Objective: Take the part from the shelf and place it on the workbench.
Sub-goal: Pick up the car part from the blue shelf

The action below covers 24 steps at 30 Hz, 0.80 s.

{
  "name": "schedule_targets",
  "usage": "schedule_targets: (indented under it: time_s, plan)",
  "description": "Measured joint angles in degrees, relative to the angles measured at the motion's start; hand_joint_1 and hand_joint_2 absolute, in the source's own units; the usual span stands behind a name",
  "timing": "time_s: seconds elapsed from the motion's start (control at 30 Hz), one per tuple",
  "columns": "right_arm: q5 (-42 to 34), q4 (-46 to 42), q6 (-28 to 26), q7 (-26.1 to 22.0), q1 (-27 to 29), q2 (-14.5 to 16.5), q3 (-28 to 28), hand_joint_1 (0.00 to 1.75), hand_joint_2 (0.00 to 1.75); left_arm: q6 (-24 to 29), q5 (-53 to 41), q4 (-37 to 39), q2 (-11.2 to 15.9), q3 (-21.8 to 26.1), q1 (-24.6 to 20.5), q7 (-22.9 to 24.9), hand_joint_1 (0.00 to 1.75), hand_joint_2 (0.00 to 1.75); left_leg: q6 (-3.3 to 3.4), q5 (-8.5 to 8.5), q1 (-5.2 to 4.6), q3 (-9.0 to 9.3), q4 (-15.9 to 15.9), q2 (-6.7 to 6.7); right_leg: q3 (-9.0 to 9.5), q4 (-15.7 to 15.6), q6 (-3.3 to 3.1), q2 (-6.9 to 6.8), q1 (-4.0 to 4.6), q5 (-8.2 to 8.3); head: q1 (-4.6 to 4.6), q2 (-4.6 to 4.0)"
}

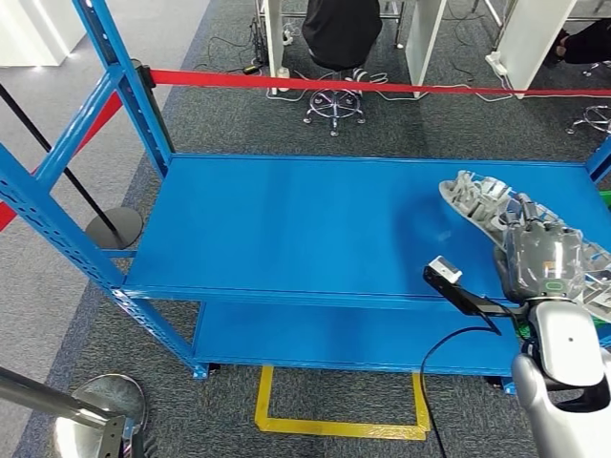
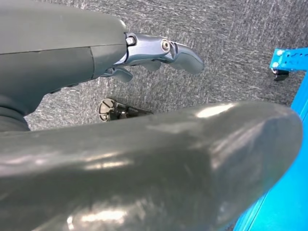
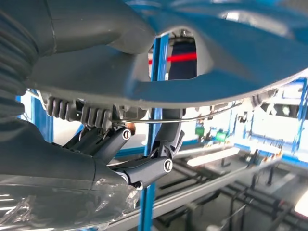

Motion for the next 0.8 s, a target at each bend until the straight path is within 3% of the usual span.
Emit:
schedule_targets:
  time_s: [0.33,0.77,0.8]
  plan:
    - [-0.1,-4.2,-1.8,3.0,1.0,-1.4,1.6,1.75,1.75,0.0,0.0,0.0,-0.1,0.0,0.0,0.0,0.00,0.00,0.00,0.00,0.00,-0.10,0.0,0.00,-0.07,0.0,0.00,-0.02,0.00,0.00,0.02,0.00]
    - [-0.1,-11.4,-9.8,5.5,1.9,-4.8,4.1,1.75,1.75,-0.3,-0.6,0.0,-0.4,0.0,0.1,-0.3,0.00,0.00,0.01,0.00,0.00,-0.18,0.0,0.00,-0.18,0.0,0.00,-0.02,0.00,0.00,0.01,0.00]
    - [-0.1,-12.0,-10.5,5.5,2.0,-5.1,4.2,1.75,1.75,-0.4,-0.7,0.0,-0.4,0.0,0.1,-0.3,0.00,0.44,0.01,0.00,0.00,-0.19,0.0,0.00,-0.18,0.0,0.00,-0.02,0.00,0.00,0.01,0.00]
